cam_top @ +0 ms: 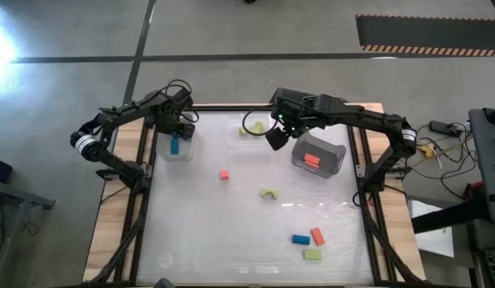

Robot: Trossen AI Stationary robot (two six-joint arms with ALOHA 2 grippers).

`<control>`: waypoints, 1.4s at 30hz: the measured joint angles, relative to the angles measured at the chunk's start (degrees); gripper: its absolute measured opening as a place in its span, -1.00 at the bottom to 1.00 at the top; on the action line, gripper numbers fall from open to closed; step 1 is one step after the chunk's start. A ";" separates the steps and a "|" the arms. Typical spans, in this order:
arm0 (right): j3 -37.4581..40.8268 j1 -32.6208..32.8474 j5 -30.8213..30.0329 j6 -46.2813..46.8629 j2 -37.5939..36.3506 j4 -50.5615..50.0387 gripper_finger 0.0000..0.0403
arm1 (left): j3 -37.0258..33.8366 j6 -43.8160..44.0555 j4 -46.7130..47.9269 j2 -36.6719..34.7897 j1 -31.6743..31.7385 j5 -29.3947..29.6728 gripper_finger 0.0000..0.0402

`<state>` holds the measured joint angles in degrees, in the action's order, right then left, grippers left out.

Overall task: Sort & place blocks by color
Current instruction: Put the green block into the transparent bin

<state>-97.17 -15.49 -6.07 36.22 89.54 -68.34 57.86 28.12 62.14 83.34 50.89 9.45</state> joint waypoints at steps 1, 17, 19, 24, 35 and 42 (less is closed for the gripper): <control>0.00 0.04 0.00 0.00 0.00 0.00 0.11 | 0.05 0.00 0.03 -0.26 -0.01 -0.09 -0.19; 0.00 2.91 5.92 2.97 0.00 -0.01 0.11 | 0.37 1.62 -6.82 -16.58 -13.69 -3.26 -0.18; 0.00 3.18 9.41 3.23 0.00 -0.02 0.11 | 0.26 2.91 -9.10 -18.46 -16.04 -3.26 -0.18; 0.02 4.75 16.76 4.03 0.00 -0.02 0.11 | 0.16 4.25 -15.39 -21.35 -20.46 -3.30 -0.18; 2.73 13.27 14.99 -22.29 0.11 2.49 0.11 | 0.05 6.25 -30.45 -23.07 -24.32 -3.26 -0.18; 13.28 16.33 12.87 -25.63 0.08 12.98 0.11 | -0.02 7.74 -34.76 -22.85 -26.40 -3.21 -0.18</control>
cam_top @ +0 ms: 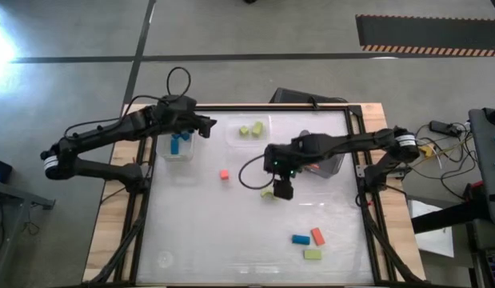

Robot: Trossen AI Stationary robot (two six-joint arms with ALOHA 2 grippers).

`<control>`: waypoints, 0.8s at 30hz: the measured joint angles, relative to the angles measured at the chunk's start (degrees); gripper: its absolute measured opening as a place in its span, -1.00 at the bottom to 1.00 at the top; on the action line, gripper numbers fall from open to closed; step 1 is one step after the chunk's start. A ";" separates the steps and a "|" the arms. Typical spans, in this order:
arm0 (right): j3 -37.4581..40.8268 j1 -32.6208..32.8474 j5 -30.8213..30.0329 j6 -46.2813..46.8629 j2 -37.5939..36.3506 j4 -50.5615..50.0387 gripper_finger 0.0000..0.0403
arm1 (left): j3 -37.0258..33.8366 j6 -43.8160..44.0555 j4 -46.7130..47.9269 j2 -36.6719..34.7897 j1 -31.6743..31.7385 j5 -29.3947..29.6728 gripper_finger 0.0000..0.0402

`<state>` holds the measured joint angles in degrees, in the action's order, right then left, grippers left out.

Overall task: Sort & place blocks by color
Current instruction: Put the green block into the transparent bin

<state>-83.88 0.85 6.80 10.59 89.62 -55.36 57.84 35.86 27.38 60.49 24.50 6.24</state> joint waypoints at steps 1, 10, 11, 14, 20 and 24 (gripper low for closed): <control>1.88 0.32 0.06 0.38 -0.02 2.34 0.11 | -0.02 0.71 -0.50 0.00 -0.30 0.00 -0.18; 13.37 2.07 -0.99 8.03 0.42 18.39 0.11 | -0.04 1.33 -0.57 0.00 -3.35 0.00 -0.18; 13.81 2.07 -1.04 8.56 0.65 18.83 0.11 | -0.04 1.33 -0.80 0.02 -3.58 0.00 -0.18; 14.06 2.36 -1.06 9.38 2.59 18.86 0.11 | -0.04 1.31 -1.33 0.11 -3.83 0.00 -0.18; 13.87 2.99 -2.00 9.71 7.75 19.17 0.11 | -0.04 1.28 -1.66 0.13 -3.94 0.02 -0.18; 13.87 2.86 -2.94 10.76 10.32 19.22 0.09 | -0.04 0.99 -1.40 0.13 -3.94 0.02 -0.18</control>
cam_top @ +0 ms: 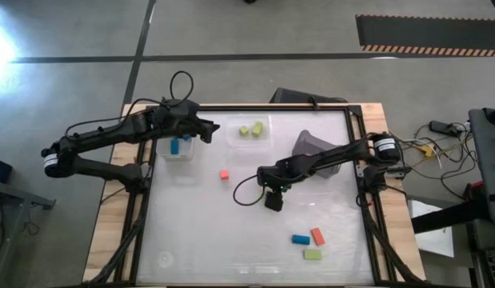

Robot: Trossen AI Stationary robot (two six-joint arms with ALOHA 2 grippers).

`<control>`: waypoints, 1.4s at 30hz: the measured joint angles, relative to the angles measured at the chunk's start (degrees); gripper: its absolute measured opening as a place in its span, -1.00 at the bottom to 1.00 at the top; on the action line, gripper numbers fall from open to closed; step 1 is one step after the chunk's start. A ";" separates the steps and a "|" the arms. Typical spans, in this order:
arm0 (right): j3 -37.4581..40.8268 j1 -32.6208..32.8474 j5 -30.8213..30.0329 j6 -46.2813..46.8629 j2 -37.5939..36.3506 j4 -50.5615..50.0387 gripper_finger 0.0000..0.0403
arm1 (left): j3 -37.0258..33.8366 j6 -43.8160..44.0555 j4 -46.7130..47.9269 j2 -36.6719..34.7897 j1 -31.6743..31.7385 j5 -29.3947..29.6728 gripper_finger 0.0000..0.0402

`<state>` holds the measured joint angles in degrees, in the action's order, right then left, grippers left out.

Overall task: Sort & place blocks by color
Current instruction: Put the green block into the transparent bin

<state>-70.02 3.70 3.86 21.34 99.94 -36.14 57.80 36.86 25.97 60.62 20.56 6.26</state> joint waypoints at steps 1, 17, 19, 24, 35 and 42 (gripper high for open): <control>0.00 -0.06 -0.11 0.02 0.35 0.04 0.07 | 0.00 -0.15 -0.03 0.00 0.00 0.00 -0.18; -0.09 0.02 0.98 -0.98 4.09 0.72 -0.43 | -0.04 -0.23 -0.02 0.00 0.02 0.02 -0.18; -0.09 0.00 1.05 -0.88 4.05 0.72 -0.43 | -0.04 -0.23 -0.02 0.00 0.06 0.04 -0.18; -1.54 -0.54 3.73 0.57 4.04 -1.76 -0.43 | -0.04 -0.19 -0.05 0.00 0.05 0.07 -0.18; -17.44 -5.86 3.66 -6.84 3.74 -17.17 -0.43 | -0.04 0.25 -0.08 0.00 0.04 0.05 -0.18; -27.40 -12.52 3.59 -11.18 3.67 -21.14 -0.43 | -0.04 0.27 -0.11 0.09 0.02 0.04 -0.18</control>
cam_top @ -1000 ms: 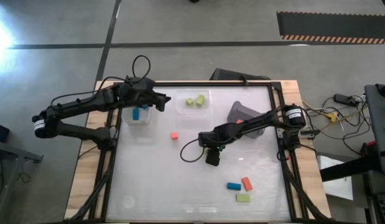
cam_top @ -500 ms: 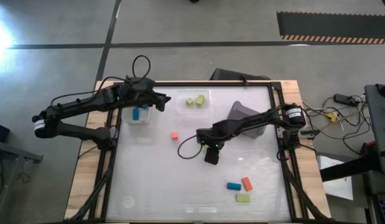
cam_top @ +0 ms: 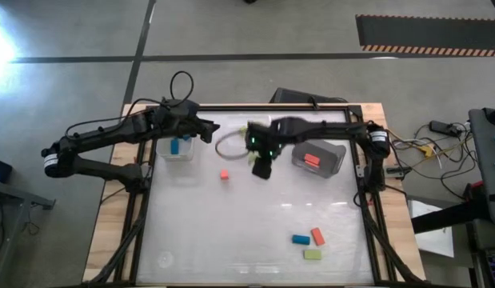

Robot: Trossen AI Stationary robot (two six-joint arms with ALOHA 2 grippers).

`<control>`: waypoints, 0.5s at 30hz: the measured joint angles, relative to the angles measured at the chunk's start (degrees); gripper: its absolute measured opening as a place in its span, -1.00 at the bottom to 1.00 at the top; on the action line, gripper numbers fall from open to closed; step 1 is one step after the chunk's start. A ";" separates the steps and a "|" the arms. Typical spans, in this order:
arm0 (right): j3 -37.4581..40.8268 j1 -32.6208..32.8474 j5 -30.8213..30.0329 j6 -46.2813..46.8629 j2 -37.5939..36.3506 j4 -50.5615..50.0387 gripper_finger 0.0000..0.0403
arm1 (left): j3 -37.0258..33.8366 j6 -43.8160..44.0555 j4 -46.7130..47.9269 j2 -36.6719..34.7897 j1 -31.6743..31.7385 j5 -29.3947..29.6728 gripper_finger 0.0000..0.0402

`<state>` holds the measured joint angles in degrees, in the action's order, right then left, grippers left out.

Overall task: Sort & place blocks by color
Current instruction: Put the green block into the transparent bin

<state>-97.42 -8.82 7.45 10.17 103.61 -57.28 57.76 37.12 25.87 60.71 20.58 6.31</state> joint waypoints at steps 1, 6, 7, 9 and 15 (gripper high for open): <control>-1.23 -1.03 -0.02 -0.33 0.00 -0.03 -0.43 | 0.00 0.02 -0.02 0.00 0.00 0.00 -0.18; -6.39 -6.35 -0.05 -1.01 0.00 0.15 -0.43 | 0.00 0.02 -0.14 0.00 0.00 0.00 -0.18; -7.09 -7.33 -0.09 -1.39 0.00 0.13 -0.43 | 0.00 0.02 -0.23 0.00 0.00 0.00 -0.18; -8.59 -9.13 -0.12 -1.95 0.29 0.03 -0.43 | 0.00 0.02 -0.24 0.00 0.00 0.00 -0.18; -14.15 -12.76 0.08 -4.61 4.20 0.05 -0.43 | 0.00 0.00 -0.37 0.00 0.04 0.74 -0.18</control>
<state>-111.56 -21.58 7.53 5.55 107.82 -57.23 57.76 37.12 25.49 60.71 20.62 7.05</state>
